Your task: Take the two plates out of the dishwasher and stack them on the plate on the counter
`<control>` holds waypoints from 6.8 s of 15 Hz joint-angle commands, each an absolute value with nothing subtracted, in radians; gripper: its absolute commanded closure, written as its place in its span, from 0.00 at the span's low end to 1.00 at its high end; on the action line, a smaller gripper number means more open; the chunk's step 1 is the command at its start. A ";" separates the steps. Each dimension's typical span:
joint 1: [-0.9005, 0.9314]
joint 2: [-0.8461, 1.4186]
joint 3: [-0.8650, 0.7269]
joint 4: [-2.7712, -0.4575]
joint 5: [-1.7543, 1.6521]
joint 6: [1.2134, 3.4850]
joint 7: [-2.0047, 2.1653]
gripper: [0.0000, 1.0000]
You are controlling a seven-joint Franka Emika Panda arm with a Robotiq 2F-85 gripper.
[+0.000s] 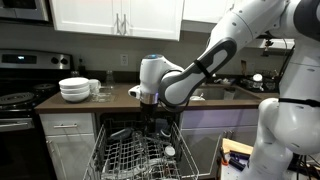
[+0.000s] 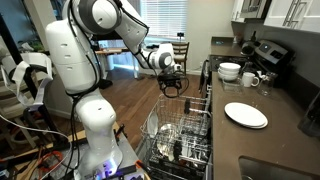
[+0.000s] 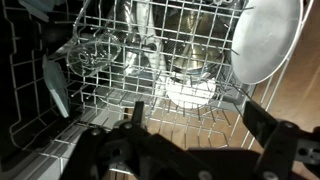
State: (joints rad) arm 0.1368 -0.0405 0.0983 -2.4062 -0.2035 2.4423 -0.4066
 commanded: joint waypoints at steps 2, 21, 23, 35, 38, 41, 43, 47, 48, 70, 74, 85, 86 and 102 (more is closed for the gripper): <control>0.156 -0.053 0.117 -2.469 -0.087 2.468 -0.508 0.00; 0.157 0.087 0.163 -2.435 -0.066 2.466 -0.490 0.00; 0.158 0.105 0.176 -2.431 -0.029 2.470 -0.495 0.00; 0.141 0.265 0.207 -2.431 -0.012 2.562 -0.421 0.00; 0.128 0.290 0.219 -2.429 0.012 2.567 -0.429 0.00; 0.118 0.307 0.230 -2.427 0.038 2.572 -0.429 0.00; 0.110 0.315 0.242 -2.424 0.064 2.569 -0.440 0.00; 0.101 0.327 0.255 -2.421 0.091 2.571 -0.437 0.00; 0.099 0.331 0.255 -2.420 0.092 2.572 -0.435 0.00; 0.033 0.364 0.309 -2.400 0.155 2.533 -0.491 0.97; -0.017 0.333 0.333 -2.401 0.211 2.491 -0.547 0.98; -0.005 0.120 0.281 -2.372 0.271 2.210 -0.638 0.98; 0.005 0.099 0.271 -2.373 0.265 2.194 -0.631 0.98; 0.113 -0.035 0.162 -2.431 -0.269 2.373 -0.241 0.98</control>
